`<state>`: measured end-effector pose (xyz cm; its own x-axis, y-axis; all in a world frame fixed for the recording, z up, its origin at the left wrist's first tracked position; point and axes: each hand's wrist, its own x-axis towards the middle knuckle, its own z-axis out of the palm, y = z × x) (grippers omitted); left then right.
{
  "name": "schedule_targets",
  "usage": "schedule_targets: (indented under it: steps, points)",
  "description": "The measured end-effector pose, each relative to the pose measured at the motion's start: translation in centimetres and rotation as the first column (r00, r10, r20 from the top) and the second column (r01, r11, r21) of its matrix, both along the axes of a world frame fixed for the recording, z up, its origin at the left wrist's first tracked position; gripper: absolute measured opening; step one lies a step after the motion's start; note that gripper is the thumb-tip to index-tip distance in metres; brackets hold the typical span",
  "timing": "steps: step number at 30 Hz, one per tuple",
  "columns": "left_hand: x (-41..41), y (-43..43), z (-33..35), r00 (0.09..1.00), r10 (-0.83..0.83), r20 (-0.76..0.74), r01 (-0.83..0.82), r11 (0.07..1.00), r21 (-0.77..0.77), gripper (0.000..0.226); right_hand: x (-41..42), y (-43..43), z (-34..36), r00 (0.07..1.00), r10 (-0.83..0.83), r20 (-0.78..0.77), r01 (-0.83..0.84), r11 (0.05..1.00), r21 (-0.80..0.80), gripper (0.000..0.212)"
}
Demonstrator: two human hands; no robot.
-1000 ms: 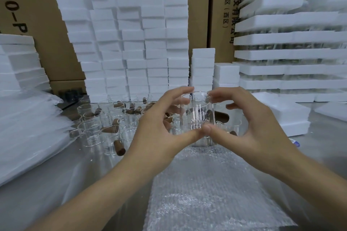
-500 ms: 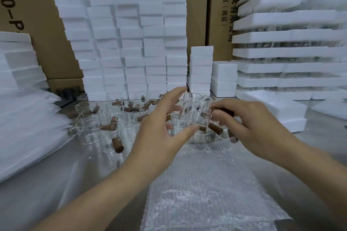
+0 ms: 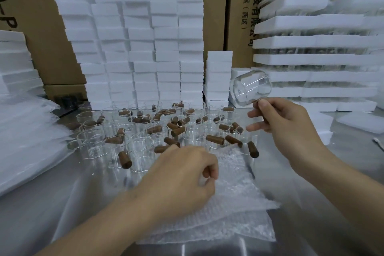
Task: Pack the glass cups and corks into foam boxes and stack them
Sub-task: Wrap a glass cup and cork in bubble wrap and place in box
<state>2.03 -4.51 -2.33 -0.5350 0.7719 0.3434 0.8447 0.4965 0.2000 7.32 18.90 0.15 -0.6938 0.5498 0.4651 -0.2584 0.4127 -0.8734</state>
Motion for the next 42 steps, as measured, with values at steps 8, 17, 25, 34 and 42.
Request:
schedule_targets:
  steps: [8, 17, 25, 34, 42]
  points:
    - [0.7, 0.3, -0.8, 0.991, 0.071, 0.11, -0.078, 0.995, 0.059, 0.036, -0.3, -0.4, -0.3, 0.998, 0.049, 0.032, -0.042, 0.979, -0.198, 0.026]
    - [-0.8, 0.5, -1.2, 0.993, 0.05, 0.111, -0.068, 0.985, 0.162, 0.016, -0.3, -0.9, -0.6, 0.995, 0.088, 0.047, -0.073, 0.965, -0.252, 0.024]
    - [-0.9, 1.0, -2.5, 0.978, 0.08, 0.195, -0.095, 0.993, 0.069, 0.026, -0.1, -1.5, -0.5, 0.994, 0.111, 0.02, -0.101, 0.957, -0.271, 0.025]
    - [-1.9, 0.6, -1.1, 0.958, 0.041, 0.285, -0.182, 0.851, 0.492, 0.011, 0.3, -1.7, -0.1, 0.992, 0.123, -0.024, -0.125, 0.983, -0.137, 0.023]
    - [-1.4, 0.3, 1.4, 0.939, -0.17, 0.299, -0.189, 0.473, 0.861, 0.012, 1.7, -2.7, 0.9, 0.974, 0.203, -0.096, -0.188, 0.971, 0.144, 0.021]
